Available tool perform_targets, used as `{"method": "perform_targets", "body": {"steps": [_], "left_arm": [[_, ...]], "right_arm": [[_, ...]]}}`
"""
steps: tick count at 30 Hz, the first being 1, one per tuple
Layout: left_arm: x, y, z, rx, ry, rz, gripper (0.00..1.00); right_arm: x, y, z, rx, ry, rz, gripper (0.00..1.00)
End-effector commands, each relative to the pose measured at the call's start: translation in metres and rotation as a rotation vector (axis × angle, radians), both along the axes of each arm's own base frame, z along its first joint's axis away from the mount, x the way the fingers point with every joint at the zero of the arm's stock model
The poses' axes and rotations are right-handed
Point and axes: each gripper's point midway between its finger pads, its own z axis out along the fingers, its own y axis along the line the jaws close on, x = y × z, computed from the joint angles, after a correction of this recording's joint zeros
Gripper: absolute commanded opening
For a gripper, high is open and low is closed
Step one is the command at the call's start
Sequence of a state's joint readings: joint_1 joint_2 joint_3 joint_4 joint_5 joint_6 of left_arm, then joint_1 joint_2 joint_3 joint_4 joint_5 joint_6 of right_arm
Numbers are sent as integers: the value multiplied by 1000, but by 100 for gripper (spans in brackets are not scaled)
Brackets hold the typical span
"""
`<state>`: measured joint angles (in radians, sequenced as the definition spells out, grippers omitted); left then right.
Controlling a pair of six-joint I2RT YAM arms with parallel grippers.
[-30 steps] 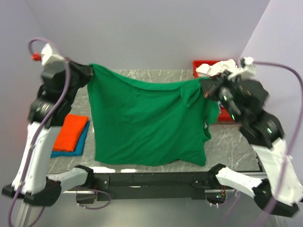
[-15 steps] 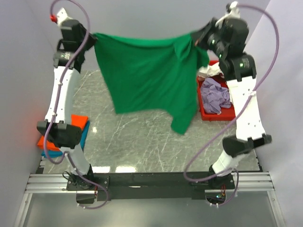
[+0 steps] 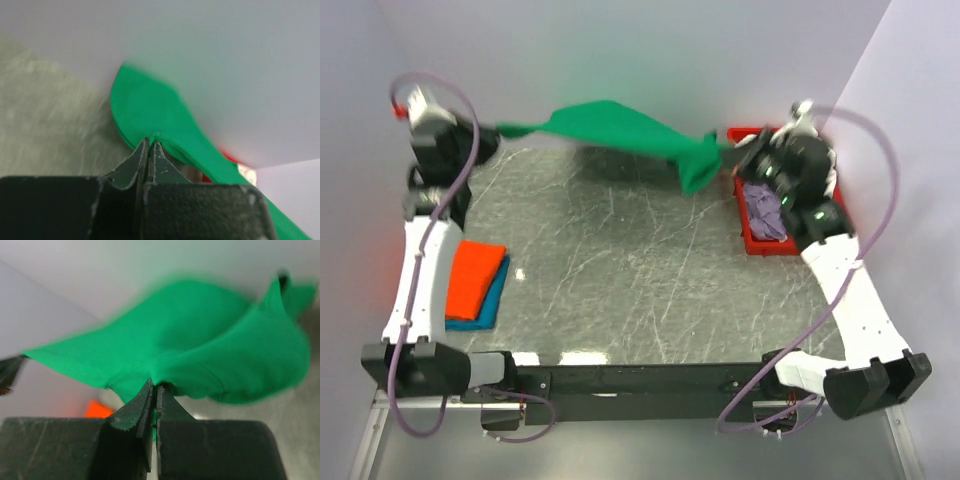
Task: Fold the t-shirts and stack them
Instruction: Flatten the tshirt out
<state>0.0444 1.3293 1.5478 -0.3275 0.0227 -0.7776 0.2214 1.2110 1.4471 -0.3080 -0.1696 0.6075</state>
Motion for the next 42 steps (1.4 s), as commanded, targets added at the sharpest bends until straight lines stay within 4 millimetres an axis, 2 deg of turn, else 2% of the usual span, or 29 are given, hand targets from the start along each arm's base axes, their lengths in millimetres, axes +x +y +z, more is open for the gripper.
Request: {"method": "perform_targets", "body": {"steps": [1,2,3,4,5,6,7,8,9,10,11,12,13,14,15,20,26,27,29,30,31,34,37,42], "left_arm": [[-19,1,-107,-122,173,46,0],[-26,1,-126,-165,201,61,0],[-35,-1,-147,-188,237,68,0],[-52,5,-190,-197,311,116,0],[-60,6,-210,-214,344,138,0],[-67,7,-226,-220,370,151,0],[-84,6,-263,-230,445,168,0],[-91,7,-279,-248,477,187,0],[-96,6,-290,-252,491,189,0],[-109,5,-315,-256,539,197,0],[-114,5,-324,-261,553,201,0],[-119,4,-332,-264,569,205,0],[-128,4,-346,-269,593,210,0],[-131,5,-351,-264,602,215,1],[-135,5,-356,-263,613,223,1],[-149,6,-365,-247,640,224,17],[-160,11,-357,-217,674,250,37],[-159,13,-348,-219,657,260,39],[-165,19,-344,-217,665,301,49],[-163,22,-335,-214,640,318,52],[-164,27,-332,-207,636,347,64],[-168,35,-328,-185,653,391,83],[-171,35,-334,-193,681,406,84],[-174,31,-349,-223,708,405,77]], "right_arm": [[-9,5,-79,58,130,22,0],[-16,8,-100,66,165,40,0],[-26,12,-148,66,252,62,0],[-34,10,-166,60,287,60,1],[-46,9,-208,44,367,60,4],[-52,8,-225,37,398,59,7],[-59,7,-237,34,418,59,9],[-73,5,-269,28,482,61,12],[-79,6,-276,33,488,70,19],[-86,7,-280,40,490,80,23],[-96,6,-297,35,521,77,27],[-102,3,-306,31,542,67,33],[-107,2,-305,42,534,62,37],[-115,1,-314,43,554,63,40],[-121,1,-314,49,550,65,46],[-148,-6,-338,50,608,36,49],[-176,0,-353,56,697,35,49],[-179,1,-352,71,706,26,49],[-190,4,-355,73,743,22,49],[-195,9,-354,90,752,29,49],[-200,12,-357,96,771,37,49],[-218,20,-371,127,850,54,47],[-228,21,-383,148,897,48,44],[-217,20,-383,192,841,13,45]]}}
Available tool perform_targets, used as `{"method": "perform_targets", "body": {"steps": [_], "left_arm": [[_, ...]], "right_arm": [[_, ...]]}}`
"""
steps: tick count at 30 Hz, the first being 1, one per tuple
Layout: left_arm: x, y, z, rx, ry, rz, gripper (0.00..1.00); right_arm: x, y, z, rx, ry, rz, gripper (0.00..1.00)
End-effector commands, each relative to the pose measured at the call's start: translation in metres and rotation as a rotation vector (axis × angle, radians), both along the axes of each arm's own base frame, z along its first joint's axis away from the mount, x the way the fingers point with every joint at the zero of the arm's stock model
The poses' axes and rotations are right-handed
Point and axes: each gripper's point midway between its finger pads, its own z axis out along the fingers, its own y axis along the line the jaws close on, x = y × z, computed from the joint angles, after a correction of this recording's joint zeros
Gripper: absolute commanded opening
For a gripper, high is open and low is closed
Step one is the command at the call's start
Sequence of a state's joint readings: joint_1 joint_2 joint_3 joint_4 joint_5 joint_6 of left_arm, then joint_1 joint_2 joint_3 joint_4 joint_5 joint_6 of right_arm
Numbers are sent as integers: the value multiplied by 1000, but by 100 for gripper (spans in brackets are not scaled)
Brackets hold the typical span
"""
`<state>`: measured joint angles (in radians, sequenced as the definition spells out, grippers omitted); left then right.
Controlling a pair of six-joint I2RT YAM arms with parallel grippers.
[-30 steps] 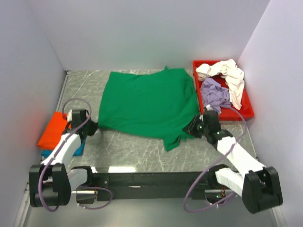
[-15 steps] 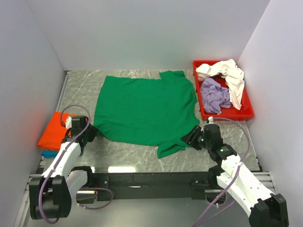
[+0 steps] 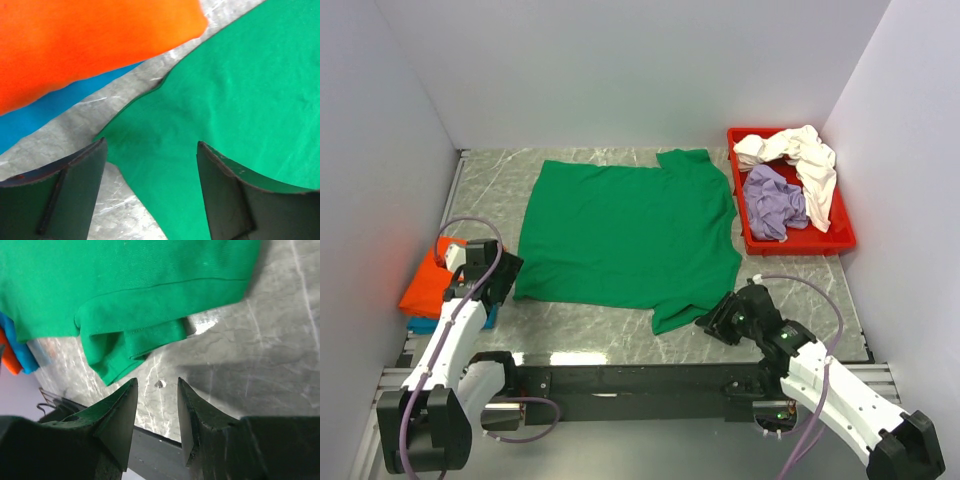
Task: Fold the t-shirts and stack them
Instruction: Flatten the tshirt out, then fold the tshirt
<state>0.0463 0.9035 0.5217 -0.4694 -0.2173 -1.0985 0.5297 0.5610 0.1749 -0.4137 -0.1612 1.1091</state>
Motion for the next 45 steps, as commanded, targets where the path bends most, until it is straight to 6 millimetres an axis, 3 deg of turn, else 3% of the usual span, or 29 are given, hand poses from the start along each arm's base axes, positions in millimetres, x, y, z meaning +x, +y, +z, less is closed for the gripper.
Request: {"method": "perform_targets", "body": {"steps": [1,7,20,26,27,29,33,34,40,45], "left_arm": [[-5,4,-9,-9,22,43,76],[-15,6,-17,-8,23,73,68],[-21,7,-24,-1,30,75,68],[-26,13,-30,24,53,106,69],[-26,14,-31,27,56,112,69],[-28,13,-33,29,66,115,69],[-30,12,-35,30,70,146,69],[-29,3,-35,30,68,113,69],[-28,-6,-43,27,95,98,68],[-26,-7,-46,42,101,96,57]], "right_arm": [[15,1,12,30,-55,-66,45],[28,-2,10,10,-83,-113,45],[43,-4,-1,-2,-128,-150,43],[45,-9,2,-67,-138,-124,7],[48,-8,10,-70,-152,-120,1],[41,-12,15,-100,-149,-89,0],[32,-9,45,-91,-178,-18,0],[24,-12,45,-104,-163,6,0],[1,-17,54,-118,-120,67,0],[-4,-26,69,-138,-144,54,0]]}}
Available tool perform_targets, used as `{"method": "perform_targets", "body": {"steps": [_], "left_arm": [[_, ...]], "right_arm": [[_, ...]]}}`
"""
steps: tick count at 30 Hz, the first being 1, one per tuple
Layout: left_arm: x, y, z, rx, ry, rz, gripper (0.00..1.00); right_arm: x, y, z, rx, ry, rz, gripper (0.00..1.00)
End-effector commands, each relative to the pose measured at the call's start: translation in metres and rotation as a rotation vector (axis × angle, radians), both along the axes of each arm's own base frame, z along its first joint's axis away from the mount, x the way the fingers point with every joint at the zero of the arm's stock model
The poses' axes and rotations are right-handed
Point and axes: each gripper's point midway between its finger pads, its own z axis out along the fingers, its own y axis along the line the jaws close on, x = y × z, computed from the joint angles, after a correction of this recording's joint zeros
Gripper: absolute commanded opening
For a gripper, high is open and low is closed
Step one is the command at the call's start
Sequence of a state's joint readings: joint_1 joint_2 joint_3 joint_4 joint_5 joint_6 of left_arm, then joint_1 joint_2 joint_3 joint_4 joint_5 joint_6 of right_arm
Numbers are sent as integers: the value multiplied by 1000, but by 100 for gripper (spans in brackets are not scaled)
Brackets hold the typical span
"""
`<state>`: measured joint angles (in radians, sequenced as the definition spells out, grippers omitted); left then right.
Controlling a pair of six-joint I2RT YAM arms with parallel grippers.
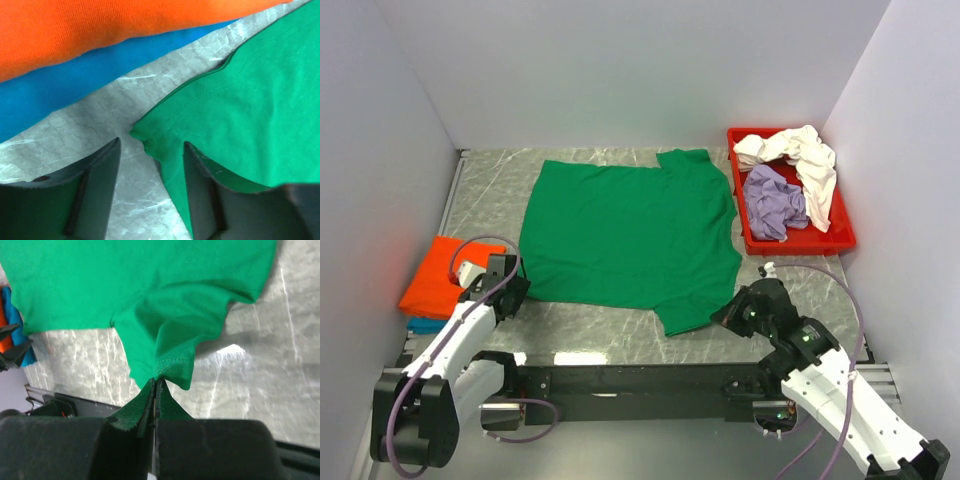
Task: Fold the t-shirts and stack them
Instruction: Fold the tshirt
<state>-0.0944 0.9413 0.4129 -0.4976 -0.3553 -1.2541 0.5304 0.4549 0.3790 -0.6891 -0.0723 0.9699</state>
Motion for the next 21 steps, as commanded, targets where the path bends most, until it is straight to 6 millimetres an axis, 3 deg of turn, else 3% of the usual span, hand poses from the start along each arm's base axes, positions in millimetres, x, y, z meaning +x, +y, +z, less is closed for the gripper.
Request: {"method": "perform_targets", "body": {"steps": [1,8,16,21], "left_arm": [[6,6,3,26,-26,38,56],[16,4,0,19,-26,40,39],[22,5,3,31,-16,40,1],[20,21,32,111,-48,73,1]], "right_arm": [[-8,-9,19,-34,-19,14,0],[-7,-15,37,-43,-58,-3,0],[-6,-18,49,-58,-83,-4,0],[-5,-25,63,-82,-111,-19,0]]}}
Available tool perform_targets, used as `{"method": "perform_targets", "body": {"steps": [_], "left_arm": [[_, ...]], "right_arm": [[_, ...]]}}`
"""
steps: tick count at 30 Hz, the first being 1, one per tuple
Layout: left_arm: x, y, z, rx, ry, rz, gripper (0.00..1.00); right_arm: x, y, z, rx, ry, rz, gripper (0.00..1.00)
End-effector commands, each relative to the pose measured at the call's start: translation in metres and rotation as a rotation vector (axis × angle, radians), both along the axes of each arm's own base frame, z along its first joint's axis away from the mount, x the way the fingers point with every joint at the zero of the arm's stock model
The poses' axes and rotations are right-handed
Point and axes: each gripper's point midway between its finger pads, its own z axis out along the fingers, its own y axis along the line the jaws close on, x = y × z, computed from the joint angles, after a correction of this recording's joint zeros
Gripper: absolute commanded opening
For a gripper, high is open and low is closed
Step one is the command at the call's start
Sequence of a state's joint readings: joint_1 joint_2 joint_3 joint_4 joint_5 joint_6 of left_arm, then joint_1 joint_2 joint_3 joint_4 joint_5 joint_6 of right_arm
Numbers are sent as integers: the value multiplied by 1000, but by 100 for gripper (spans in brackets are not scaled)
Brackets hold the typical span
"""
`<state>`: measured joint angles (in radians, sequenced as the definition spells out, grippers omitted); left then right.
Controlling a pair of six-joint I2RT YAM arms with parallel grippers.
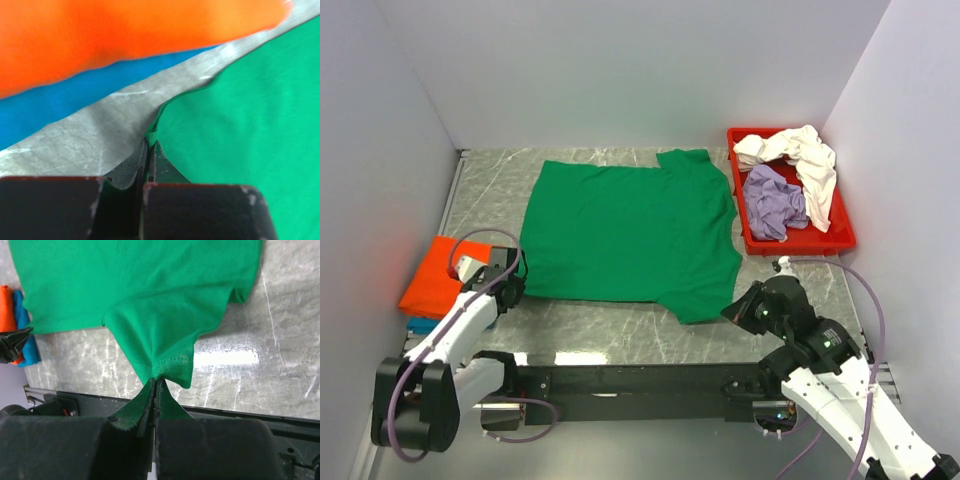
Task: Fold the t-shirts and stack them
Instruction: Fold the tshirt
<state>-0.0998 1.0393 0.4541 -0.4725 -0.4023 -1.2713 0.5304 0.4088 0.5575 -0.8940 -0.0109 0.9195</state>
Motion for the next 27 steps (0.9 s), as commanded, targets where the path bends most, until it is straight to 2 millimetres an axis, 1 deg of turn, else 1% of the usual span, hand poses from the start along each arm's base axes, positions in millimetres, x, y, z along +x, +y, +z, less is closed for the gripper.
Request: {"method": "perform_targets", "body": {"steps": [1,2,3,6,8,9,10,12,13,15,17,18,19,20,21,22,23,24,25,26,27], "left_arm": [[9,17,38,89,-74,45,1],[4,20,40,102,-61,49,1],[6,23,49,115,-82,60,1],[2,26,57,129,-83,73,1],[-1,28,62,135,-92,77,1],[-4,29,65,138,-93,77,1],[-6,30,66,145,-91,76,1],[-8,31,69,151,-95,75,1],[-8,32,73,159,-104,67,1],[-5,31,76,160,-123,51,1],[3,27,79,154,-144,19,1],[8,24,78,147,-137,10,1],[13,22,78,139,-136,2,1],[22,18,83,127,-156,-4,1],[29,14,77,113,-131,-19,1],[35,11,77,111,-131,-22,1],[46,8,84,110,-146,-22,1],[52,6,74,114,-104,-25,1],[58,4,75,111,-101,-22,1],[64,0,73,111,-94,-30,1],[75,-3,73,114,-88,-33,1]], "right_arm": [[3,-8,23,-24,-60,-12,0],[2,-8,24,-27,-61,-8,0],[0,-10,25,-31,-57,-6,0],[-6,-14,29,-42,-51,-2,0],[-9,-16,35,-43,-60,-1,0],[-14,-20,35,-53,-50,-4,0],[-15,-23,42,-53,-64,-8,0],[-23,-29,45,-74,-54,-5,0],[-24,-31,53,-73,-71,-3,0],[-26,-31,56,-86,-67,10,0],[-24,-26,54,-84,-59,36,0],[-17,-19,54,-72,-65,48,0],[-14,-14,45,-73,-51,68,0],[-11,-6,40,-72,-24,103,0],[0,4,42,-53,-50,118,0],[5,9,36,-57,-38,136,0],[13,15,29,-77,-12,159,0],[26,22,30,-72,-37,158,0],[34,24,30,-83,-42,153,0],[44,28,22,-110,-17,155,0],[58,33,24,-110,-47,143,0]]}}
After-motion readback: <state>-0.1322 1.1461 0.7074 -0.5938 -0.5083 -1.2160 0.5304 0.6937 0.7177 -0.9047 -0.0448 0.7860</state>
